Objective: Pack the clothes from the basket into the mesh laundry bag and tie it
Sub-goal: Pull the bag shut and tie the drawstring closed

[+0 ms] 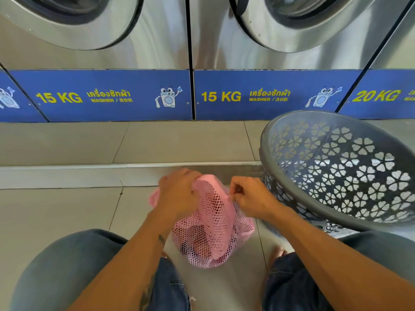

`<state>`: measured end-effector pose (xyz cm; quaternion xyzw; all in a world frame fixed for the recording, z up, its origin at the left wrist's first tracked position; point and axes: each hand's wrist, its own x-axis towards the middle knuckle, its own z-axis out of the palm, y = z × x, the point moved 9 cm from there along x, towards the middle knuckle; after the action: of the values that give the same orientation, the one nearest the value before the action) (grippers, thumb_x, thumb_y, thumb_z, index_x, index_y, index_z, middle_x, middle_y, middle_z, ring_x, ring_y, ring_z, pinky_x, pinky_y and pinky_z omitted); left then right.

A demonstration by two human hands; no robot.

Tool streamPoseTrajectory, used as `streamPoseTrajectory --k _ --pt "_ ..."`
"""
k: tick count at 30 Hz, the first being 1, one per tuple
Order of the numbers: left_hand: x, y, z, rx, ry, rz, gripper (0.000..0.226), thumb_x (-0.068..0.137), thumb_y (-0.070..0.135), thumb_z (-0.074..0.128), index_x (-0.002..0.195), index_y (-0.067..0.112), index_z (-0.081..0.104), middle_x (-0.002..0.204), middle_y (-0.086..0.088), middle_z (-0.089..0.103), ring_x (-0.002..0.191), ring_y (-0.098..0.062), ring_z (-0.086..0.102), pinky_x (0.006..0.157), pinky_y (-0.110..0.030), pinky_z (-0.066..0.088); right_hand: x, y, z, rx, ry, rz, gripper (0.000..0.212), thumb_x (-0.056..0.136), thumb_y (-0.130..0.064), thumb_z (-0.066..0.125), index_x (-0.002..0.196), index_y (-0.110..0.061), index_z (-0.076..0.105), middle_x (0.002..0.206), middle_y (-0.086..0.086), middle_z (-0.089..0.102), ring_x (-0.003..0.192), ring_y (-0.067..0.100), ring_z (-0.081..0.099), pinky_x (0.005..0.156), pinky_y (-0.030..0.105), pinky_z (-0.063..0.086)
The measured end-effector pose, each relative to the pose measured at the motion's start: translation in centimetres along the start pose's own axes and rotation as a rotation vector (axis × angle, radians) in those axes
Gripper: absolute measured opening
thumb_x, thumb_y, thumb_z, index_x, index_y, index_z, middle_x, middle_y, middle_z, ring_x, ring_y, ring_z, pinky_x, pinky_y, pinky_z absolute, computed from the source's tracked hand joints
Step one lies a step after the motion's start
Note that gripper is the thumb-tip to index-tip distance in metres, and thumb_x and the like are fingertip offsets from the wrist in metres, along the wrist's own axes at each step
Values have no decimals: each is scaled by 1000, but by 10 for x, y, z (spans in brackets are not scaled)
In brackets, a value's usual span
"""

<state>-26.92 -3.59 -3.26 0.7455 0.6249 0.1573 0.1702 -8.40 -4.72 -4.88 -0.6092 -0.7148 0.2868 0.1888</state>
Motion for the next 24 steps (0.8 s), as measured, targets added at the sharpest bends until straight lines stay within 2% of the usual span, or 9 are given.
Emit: streamPoseTrajectory --k 3,6,7,10,13,15,19,22,24 --pt "-10 33 22 83 -56 194 52 91 25 54 141 30 43 139 9 48 133 -18 40 116 -49 21 1 -12 -3 46 21 -26 22 78 1 61 75 -21 64 74 -8 70 74 9 66 72 39 57" --pt "-12 41 22 31 -2 204 75 91 20 55 155 27 17 149 2 39 134 -21 39 115 -43 25 0 -17 -2 64 11 -45 21 78 1 65 74 -20 64 74 -7 70 74 9 66 73 37 57" --pt "-11 41 18 16 41 204 78 91 18 56 156 27 14 151 1 36 135 -21 38 115 -43 28 0 -16 -3 58 13 -45 19 78 -1 67 74 -19 64 74 -8 69 74 9 65 73 37 56" --pt "-12 42 13 39 93 251 63 93 16 54 150 30 32 154 3 31 138 -20 32 116 -41 25 1 -9 -5 46 27 -24 15 78 -5 71 75 -18 65 73 -9 70 74 10 66 73 38 56" --pt "-14 41 23 69 44 300 41 92 15 52 131 29 55 147 6 43 135 -20 38 113 -39 25 1 -7 -5 47 39 -1 21 78 -4 72 72 -23 65 71 -9 70 70 7 66 70 34 57" --pt "-13 35 29 75 16 269 36 92 18 52 125 31 55 141 9 49 133 -19 42 113 -39 25 0 -9 -4 44 34 1 27 79 -4 71 69 -27 63 70 -9 70 69 6 66 68 33 57" --pt "-10 28 42 129 -60 246 49 96 26 49 143 39 40 138 9 50 130 -19 42 113 -43 28 -1 -11 -5 43 38 -5 31 81 -7 73 67 -32 61 71 -10 69 70 6 66 68 33 58" --pt "-15 34 44 139 -57 297 31 97 29 45 124 35 60 105 9 51 106 -17 50 101 -45 38 -2 -12 -5 49 26 4 30 82 -7 74 68 -31 61 71 -9 69 70 7 65 67 32 58" --pt "-10 31 40 138 -16 259 28 98 29 45 113 32 69 94 10 53 95 -17 56 95 -44 42 -4 -12 -2 56 3 7 29 83 -8 75 69 -30 62 71 -9 69 69 6 65 65 29 57"
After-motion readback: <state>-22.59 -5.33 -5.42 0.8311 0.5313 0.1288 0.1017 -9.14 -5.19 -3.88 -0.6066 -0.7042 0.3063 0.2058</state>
